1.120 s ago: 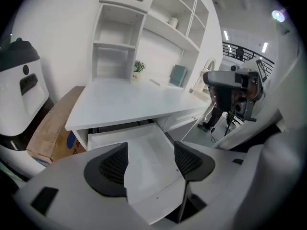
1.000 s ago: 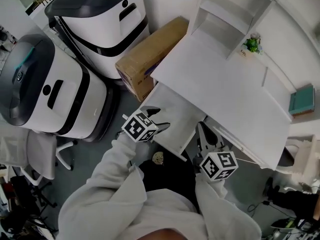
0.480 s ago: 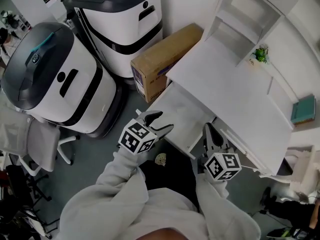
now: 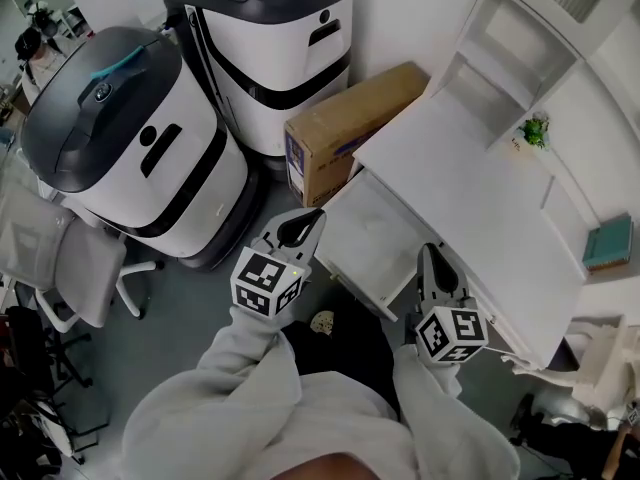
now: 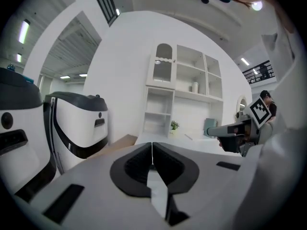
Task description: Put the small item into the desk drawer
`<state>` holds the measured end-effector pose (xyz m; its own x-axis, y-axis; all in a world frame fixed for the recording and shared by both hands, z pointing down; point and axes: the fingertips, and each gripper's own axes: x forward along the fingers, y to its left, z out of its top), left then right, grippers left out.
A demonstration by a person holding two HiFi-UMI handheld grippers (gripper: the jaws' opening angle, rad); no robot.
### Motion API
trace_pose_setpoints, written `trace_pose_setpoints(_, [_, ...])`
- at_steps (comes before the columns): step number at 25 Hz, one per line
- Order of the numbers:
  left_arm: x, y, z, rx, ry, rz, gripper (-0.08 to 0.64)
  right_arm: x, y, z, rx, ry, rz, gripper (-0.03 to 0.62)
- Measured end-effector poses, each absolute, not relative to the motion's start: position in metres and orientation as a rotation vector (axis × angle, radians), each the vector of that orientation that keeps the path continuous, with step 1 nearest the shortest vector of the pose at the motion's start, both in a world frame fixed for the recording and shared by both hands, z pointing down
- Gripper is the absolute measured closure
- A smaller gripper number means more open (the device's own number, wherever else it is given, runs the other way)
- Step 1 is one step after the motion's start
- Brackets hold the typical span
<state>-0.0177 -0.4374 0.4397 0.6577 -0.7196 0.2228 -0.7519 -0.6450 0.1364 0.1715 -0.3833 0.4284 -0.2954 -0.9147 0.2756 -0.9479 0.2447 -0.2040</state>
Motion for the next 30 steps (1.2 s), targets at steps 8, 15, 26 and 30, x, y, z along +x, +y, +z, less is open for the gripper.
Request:
trace_pose_setpoints(8, [-0.005, -0.426, 0.419, 2.777, -1.169, 0.121, 0.545, 0.176, -0.379, 0.413, 1.787, -2.424, 0.397, 0.554])
trace_pose_setpoints(15, [0.018, -0.420, 0.423, 2.806, -1.120, 0.167, 0.545, 0.192, -0.372, 0.412, 1.847, -2.392, 0.391, 0.555])
trace_pose_setpoints(26, [0.044, -0.418, 0.428, 2.828, -1.044, 0.191, 0.545, 0.208, -0.370, 0.417, 1.863, -2.384, 0.422, 0.555])
trace_pose_setpoints(30, [0.052, -0.415, 0.430, 2.835, -1.020, 0.217, 0.545, 0.212, -0.369, 0.420, 1.869, -2.383, 0.445, 0.555])
